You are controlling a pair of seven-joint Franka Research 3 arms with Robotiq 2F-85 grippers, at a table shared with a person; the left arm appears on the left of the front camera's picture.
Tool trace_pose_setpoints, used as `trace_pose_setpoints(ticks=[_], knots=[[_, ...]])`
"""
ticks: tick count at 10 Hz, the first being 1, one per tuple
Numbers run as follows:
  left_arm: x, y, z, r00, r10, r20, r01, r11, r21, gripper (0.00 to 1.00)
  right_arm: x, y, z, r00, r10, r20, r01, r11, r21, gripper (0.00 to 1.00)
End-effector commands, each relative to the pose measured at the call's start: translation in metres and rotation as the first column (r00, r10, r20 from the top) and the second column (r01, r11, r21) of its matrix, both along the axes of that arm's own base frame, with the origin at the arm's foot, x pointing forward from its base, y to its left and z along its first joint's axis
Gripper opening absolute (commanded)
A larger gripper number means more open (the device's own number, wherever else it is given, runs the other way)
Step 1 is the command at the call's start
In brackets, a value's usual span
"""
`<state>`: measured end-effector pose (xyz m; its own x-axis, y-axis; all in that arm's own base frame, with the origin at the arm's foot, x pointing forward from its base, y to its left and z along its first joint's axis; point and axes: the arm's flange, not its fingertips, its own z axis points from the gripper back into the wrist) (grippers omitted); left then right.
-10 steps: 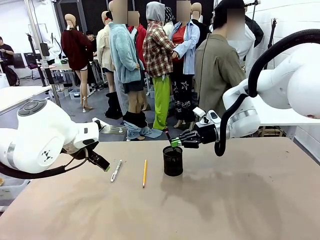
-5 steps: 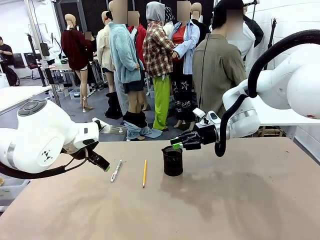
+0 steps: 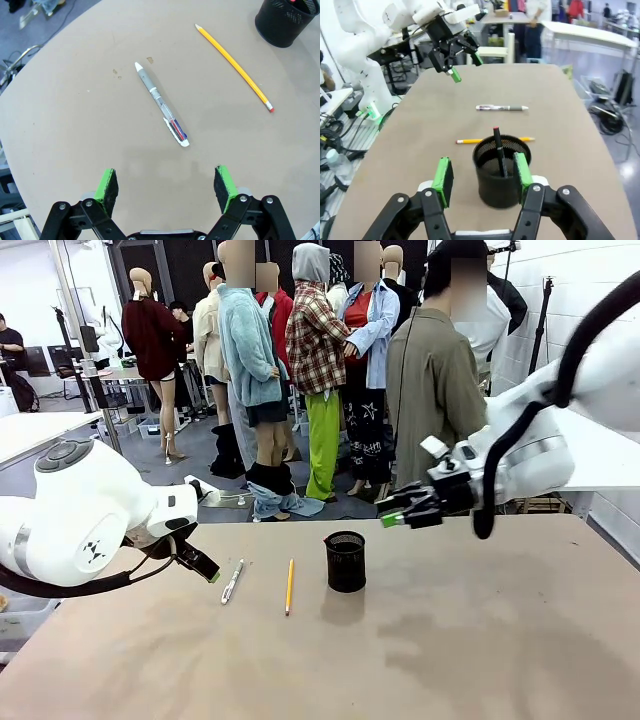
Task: Place the pens into the pen holder.
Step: Pick up a writing instrument from the table and place it into the Pen holder.
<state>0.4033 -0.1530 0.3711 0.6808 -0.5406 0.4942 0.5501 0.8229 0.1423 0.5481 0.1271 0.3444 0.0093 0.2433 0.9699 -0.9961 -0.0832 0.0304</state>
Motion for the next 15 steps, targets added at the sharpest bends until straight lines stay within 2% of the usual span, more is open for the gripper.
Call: trace_pose_setpoints(ticks=[1,2,4,6,7,8,9,10,11,12,13,14,15], knots=[[0.000,0.002,0.000,1.000,0.004,0.000,-0.004,1.000,-0.003,1.00,-0.047,-0.039,0.024,0.988,-0.133,0.076,0.139,0.988,-0.073,0.62],[0.000,0.002,0.000,1.000,0.004,0.000,-0.004,1.000,-0.003,1.00,-0.062,-0.066,0.031,0.970,-0.227,0.085,0.232,0.971,-0.064,0.62],[0.000,0.002,0.000,1.000,0.004,0.000,-0.004,1.000,-0.003,1.00,-0.088,-0.113,0.047,0.898,-0.439,0.011,0.438,0.893,-0.101,0.62],[0.000,0.002,0.000,1.000,0.004,0.000,-0.004,1.000,-0.003,1.00,-0.108,-0.146,0.074,0.763,-0.644,-0.057,0.631,0.761,-0.149,0.62],[0.000,0.002,0.000,1.000,0.004,0.000,-0.004,1.000,-0.003,1.00,-0.112,-0.153,0.089,0.676,-0.731,-0.091,0.699,0.675,-0.236,0.62],[0.000,0.002,0.000,1.000,0.004,0.000,-0.004,1.000,-0.003,1.00,-0.115,-0.155,0.104,0.598,-0.791,-0.125,0.721,0.600,-0.347,0.62],[0.000,0.002,0.000,1.000,0.004,0.000,-0.004,1.000,-0.003,1.00,-0.114,-0.155,0.115,0.526,-0.839,-0.137,0.708,0.522,-0.476,0.62],[0.000,0.002,0.000,1.000,0.004,0.000,-0.004,1.000,-0.003,1.00,-0.106,-0.156,0.124,0.383,-0.914,-0.135,0.676,0.377,-0.633,0.62],[0.000,0.002,0.000,1.000,0.004,0.000,-0.004,1.000,-0.003,1.00,-0.102,-0.156,0.131,0.283,-0.948,-0.143,0.588,0.289,-0.755,0.62],[0.000,0.002,0.000,1.000,0.004,0.000,-0.004,1.000,-0.003,1.00,-0.101,-0.156,0.137,0.194,-0.975,-0.106,0.523,0.194,-0.830,0.62],[0.000,0.002,0.000,1.000,0.004,0.000,-0.004,1.000,-0.003,1.00,-0.101,-0.158,0.141,0.131,-0.988,-0.078,0.451,0.129,-0.883,0.62],[0.000,0.002,0.000,1.000,0.004,0.000,-0.004,1.000,-0.003,1.00,-0.099,-0.166,0.141,0.071,-0.995,-0.067,0.407,0.091,-0.909,0.62],[0.000,0.002,0.000,1.000,0.004,0.000,-0.004,1.000,-0.003,1.00,-0.096,-0.171,0.138,0.111,-0.986,-0.127,0.394,0.161,-0.905,0.62]])
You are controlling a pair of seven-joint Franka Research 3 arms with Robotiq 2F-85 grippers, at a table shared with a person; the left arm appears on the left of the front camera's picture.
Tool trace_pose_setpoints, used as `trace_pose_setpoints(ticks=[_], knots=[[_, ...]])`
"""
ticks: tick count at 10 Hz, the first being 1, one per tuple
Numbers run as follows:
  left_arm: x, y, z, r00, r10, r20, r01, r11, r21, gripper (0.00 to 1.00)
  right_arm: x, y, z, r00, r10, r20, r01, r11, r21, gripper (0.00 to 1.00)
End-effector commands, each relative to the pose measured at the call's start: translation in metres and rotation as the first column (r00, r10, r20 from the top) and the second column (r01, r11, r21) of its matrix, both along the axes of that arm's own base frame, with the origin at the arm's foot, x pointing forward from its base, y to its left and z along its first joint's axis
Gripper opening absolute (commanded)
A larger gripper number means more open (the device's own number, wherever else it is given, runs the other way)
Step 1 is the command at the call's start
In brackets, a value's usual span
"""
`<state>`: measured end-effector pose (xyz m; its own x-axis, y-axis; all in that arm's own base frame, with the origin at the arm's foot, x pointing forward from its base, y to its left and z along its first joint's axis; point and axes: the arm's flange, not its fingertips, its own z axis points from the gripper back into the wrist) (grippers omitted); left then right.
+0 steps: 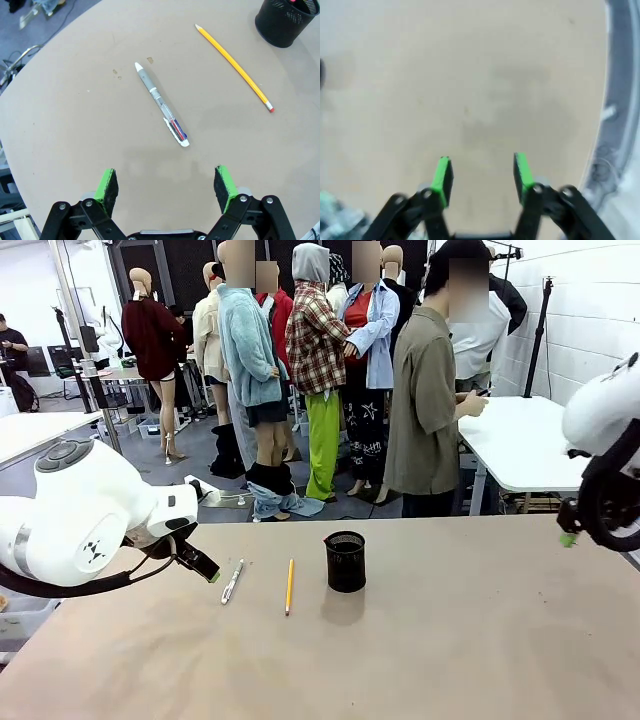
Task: Place the pens into the pen holder.
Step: Pick up a writing instrument from the table and place it into the Pen holder.
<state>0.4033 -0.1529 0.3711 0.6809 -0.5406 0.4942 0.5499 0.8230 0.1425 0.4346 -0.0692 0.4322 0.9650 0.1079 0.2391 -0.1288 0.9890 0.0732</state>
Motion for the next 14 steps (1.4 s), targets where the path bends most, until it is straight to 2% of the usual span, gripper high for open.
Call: trace_pose_setpoints(ticks=[1,2,5,8,10,14], knots=[[0.000,0.002,0.000,1.000,0.003,0.000,-0.003,1.000,-0.004,1.00,0.022,0.020,0.043,0.998,0.052,-0.043,-0.042,0.977,0.210,0.62],[0.000,0.000,0.000,1.000,0.000,0.000,0.000,1.000,0.000,1.00,0.000,0.000,0.000,1.000,0.000,0.000,0.000,1.000,0.000,0.62],[0.039,-0.039,-0.008,0.993,0.057,-0.101,-0.057,0.998,0.005,1.00,0.000,0.000,0.000,1.000,0.000,0.000,0.000,1.000,0.000,0.62],[0.085,-0.066,-0.036,0.972,0.171,-0.164,-0.160,0.984,0.075,1.00,0.000,0.000,0.000,1.000,0.000,0.000,0.000,1.000,0.000,0.62],[0.106,-0.067,-0.055,0.954,0.228,-0.197,-0.207,0.971,0.120,1.00,0.000,0.000,0.000,1.000,0.000,0.000,0.000,1.000,0.000,0.62],[0.132,-0.061,-0.067,0.932,0.275,-0.238,-0.260,0.961,0.093,1.00,0.000,0.000,0.000,1.000,0.000,0.000,0.000,1.000,0.000,0.62]])
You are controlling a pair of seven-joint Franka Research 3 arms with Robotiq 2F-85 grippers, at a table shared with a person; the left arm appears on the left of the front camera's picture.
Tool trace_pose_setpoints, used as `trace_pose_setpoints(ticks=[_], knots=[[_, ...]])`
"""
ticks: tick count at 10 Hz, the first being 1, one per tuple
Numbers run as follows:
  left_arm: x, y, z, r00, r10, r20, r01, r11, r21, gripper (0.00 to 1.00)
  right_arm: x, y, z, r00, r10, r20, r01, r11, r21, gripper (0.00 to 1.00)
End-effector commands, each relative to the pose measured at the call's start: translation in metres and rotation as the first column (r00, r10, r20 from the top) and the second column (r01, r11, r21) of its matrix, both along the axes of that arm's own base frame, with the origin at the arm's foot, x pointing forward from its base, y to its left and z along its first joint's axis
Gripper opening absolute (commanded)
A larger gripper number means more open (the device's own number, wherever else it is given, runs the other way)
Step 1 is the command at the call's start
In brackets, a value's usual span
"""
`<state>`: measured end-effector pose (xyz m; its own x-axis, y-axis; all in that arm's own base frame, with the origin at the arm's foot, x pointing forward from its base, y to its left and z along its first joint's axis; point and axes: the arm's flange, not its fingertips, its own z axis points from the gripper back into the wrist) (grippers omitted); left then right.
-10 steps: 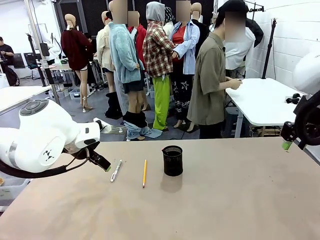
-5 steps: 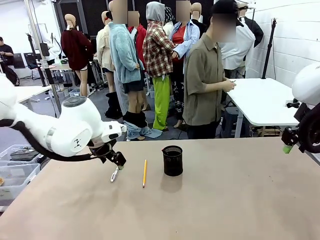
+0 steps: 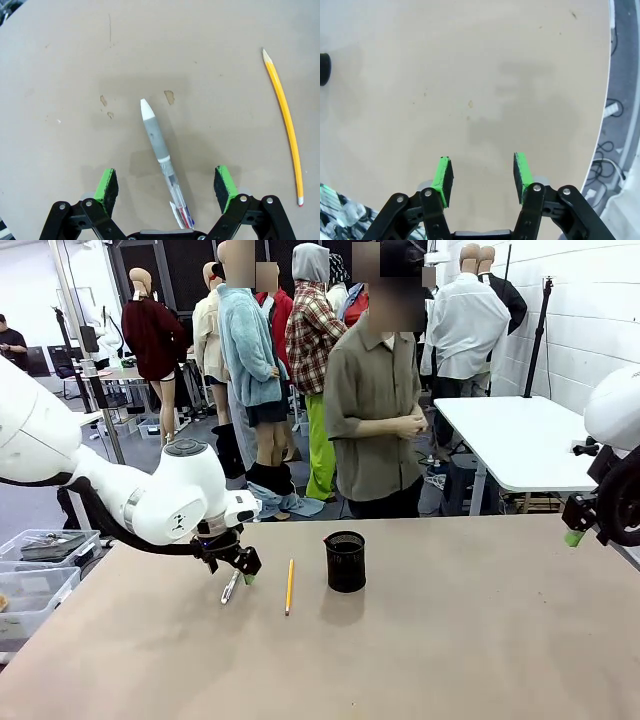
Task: Place the pens into the pen holder.
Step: Pick up a writing instrument from the table and place it into the Pen holder.
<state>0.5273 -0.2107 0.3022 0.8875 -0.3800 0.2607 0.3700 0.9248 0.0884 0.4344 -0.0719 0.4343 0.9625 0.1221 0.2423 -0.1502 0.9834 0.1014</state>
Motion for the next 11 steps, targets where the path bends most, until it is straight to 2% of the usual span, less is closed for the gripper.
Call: trace_pose_setpoints(ticks=[1,2,3,7,8,11], knots=[[0.011,0.002,0.002,0.998,0.055,0.000,-0.055,0.998,-0.009,1.00,0.000,0.003,-0.002,1.000,-0.022,0.000,0.022,0.999,-0.029,0.62],[0.013,0.006,-0.002,0.998,0.060,-0.018,-0.060,0.998,0.004,1.00,0.000,0.003,-0.002,1.000,-0.022,0.000,0.022,0.999,-0.029,0.62],[0.014,0.008,-0.005,0.998,0.058,-0.025,-0.058,0.998,0.003,0.94,0.000,0.003,-0.002,1.000,-0.022,0.000,0.022,0.999,-0.029,0.62],[0.016,0.012,-0.013,0.996,0.050,-0.071,-0.050,0.999,0.006,0.14,0.000,0.003,-0.002,1.000,-0.022,0.000,0.022,0.999,-0.029,0.62],[0.015,0.011,-0.013,0.996,0.046,-0.075,-0.046,0.999,0.009,0.00,0.000,0.003,-0.002,1.000,-0.022,0.000,0.022,0.999,-0.029,0.62],[0.012,0.007,-0.012,0.995,0.021,-0.101,-0.020,1.000,0.016,0.00,0.000,0.003,-0.002,1.000,-0.022,0.000,0.022,0.999,-0.029,0.62]])
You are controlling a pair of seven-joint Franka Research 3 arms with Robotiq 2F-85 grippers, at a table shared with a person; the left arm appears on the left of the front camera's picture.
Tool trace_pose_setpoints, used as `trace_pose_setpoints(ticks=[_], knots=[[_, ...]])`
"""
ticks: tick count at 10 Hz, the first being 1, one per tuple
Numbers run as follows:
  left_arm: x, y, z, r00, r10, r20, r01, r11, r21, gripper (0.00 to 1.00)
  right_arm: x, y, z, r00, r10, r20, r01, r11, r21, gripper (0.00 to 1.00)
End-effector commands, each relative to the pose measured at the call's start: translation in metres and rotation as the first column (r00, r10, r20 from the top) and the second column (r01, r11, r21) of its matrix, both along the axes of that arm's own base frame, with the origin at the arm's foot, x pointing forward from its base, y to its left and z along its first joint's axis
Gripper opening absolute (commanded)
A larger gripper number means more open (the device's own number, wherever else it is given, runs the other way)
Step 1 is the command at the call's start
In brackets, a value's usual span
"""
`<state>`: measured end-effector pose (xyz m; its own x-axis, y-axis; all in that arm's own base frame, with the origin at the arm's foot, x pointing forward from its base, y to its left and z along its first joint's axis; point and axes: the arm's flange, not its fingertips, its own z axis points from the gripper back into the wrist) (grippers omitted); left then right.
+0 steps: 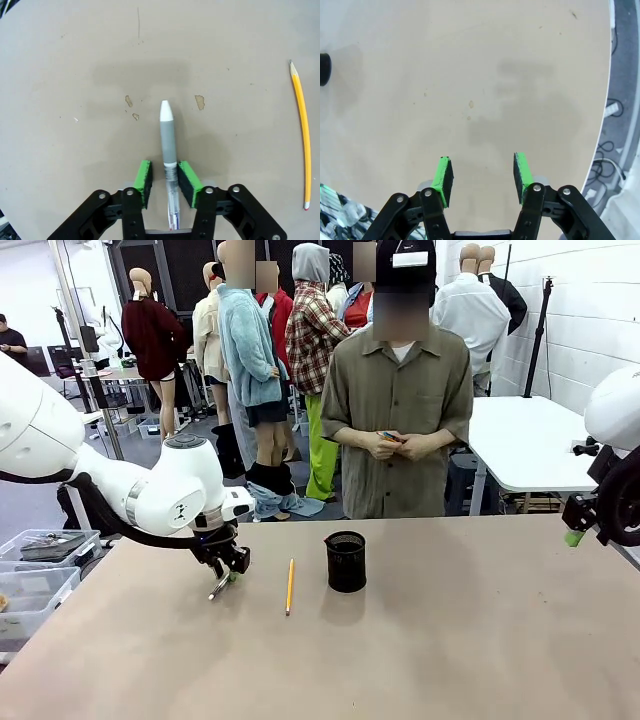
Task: Place the pens into the pen holder.
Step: Pick up a writing instrument from the table and place it into the Pen holder.
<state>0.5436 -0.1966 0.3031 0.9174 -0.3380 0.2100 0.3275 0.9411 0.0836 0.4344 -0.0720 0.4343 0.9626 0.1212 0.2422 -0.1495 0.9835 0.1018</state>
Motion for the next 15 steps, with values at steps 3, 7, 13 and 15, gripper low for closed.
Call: trace_pose_setpoints(ticks=[3,7,13,15], knots=[[-0.008,-0.010,-0.015,0.996,-0.051,-0.074,0.052,0.999,0.015,0.00,0.000,0.003,-0.002,1.000,-0.021,0.000,0.021,0.999,-0.029,0.62],[-0.025,-0.012,0.000,0.987,-0.136,-0.081,0.136,0.991,-0.007,0.00,0.000,0.003,-0.002,1.000,-0.021,0.000,0.021,0.999,-0.029,0.62],[-0.077,0.028,0.085,0.844,-0.481,0.237,0.536,0.747,-0.394,0.00,0.000,0.003,-0.002,1.000,-0.021,0.000,0.021,0.999,-0.029,0.62],[-0.081,0.046,0.095,0.781,-0.513,0.356,0.624,0.617,-0.479,0.00,0.000,0.003,-0.002,1.000,-0.021,0.000,0.021,0.999,-0.029,0.62]])
